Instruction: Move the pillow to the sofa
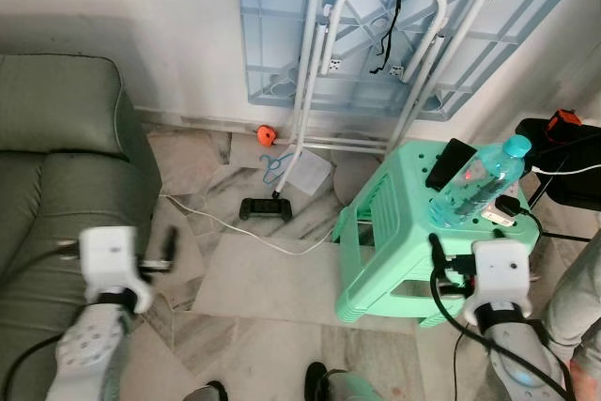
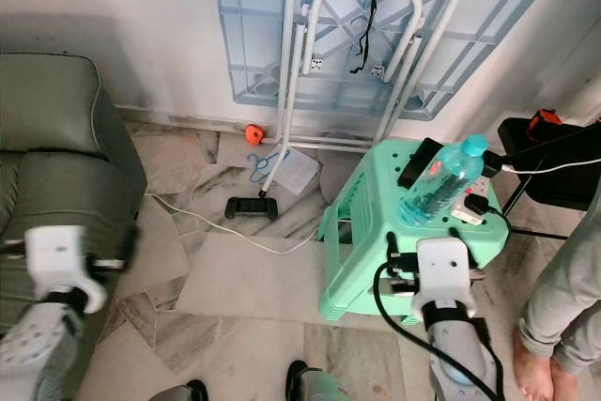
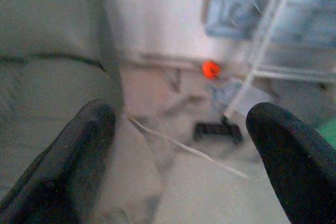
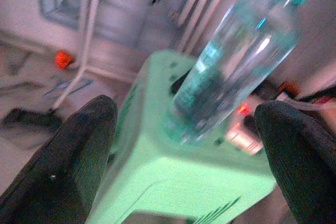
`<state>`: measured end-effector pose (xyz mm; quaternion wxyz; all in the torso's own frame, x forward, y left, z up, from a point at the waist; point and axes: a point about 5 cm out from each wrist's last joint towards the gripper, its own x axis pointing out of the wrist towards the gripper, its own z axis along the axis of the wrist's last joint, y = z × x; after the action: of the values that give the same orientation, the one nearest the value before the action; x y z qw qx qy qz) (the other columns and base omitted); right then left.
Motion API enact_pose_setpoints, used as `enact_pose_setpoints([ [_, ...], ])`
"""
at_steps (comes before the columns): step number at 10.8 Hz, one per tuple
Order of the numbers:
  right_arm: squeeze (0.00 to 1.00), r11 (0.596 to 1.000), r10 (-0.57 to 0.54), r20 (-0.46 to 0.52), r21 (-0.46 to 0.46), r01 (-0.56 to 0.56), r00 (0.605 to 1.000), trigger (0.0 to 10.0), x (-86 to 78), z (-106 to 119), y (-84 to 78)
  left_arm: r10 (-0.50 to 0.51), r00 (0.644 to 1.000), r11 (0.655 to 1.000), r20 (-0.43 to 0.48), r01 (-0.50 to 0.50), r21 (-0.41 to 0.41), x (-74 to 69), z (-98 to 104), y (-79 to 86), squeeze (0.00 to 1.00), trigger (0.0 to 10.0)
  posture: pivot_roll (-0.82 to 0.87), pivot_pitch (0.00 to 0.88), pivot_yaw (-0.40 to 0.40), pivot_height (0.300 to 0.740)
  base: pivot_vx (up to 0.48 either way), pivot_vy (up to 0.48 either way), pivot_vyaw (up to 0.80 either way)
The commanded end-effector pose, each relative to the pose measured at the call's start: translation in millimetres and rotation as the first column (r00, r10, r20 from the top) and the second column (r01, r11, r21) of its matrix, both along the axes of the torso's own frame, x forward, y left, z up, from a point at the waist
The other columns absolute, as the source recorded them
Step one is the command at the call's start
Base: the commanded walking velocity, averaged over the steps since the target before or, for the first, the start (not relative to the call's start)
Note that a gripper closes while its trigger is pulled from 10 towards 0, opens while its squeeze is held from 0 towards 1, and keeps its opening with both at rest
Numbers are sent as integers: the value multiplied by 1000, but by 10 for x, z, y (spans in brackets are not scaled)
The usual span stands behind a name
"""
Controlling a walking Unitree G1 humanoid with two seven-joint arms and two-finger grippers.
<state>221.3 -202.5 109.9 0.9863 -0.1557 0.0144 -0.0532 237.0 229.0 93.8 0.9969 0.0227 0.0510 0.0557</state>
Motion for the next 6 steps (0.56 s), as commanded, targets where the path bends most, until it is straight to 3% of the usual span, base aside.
enact_pose_setpoints([
  [1, 55, 998, -22, 58, -65, 26, 998, 10000, 17, 91, -27, 9, 999, 1000, 34, -10, 27, -12, 12, 20, 0, 10000, -113, 192, -69, 740, 0, 0, 0],
  [2, 20, 991, 14, 95, -132, -1, 995, 10000, 79, 161, 39, 8, 998, 999, 70, -10, 31, -2, 29, 12, 0, 10000, -113, 191, -71, 740, 0, 0, 0],
  [3, 0, 992, 34, 89, -124, -23, 995, 10000, 88, 144, 72, 5, 994, 1000, 109, -8, 26, -4, 44, -1, 0, 10000, -113, 191, -71, 740, 0, 0, 0],
  [6, 0, 1000, 24, 43, -18, -23, 999, 10000, 107, 67, 84, -14, 993, 1000, 114, 15, -16, 26, 44, -84, 0, 10000, -115, 195, -72, 740, 0, 0, 0],
])
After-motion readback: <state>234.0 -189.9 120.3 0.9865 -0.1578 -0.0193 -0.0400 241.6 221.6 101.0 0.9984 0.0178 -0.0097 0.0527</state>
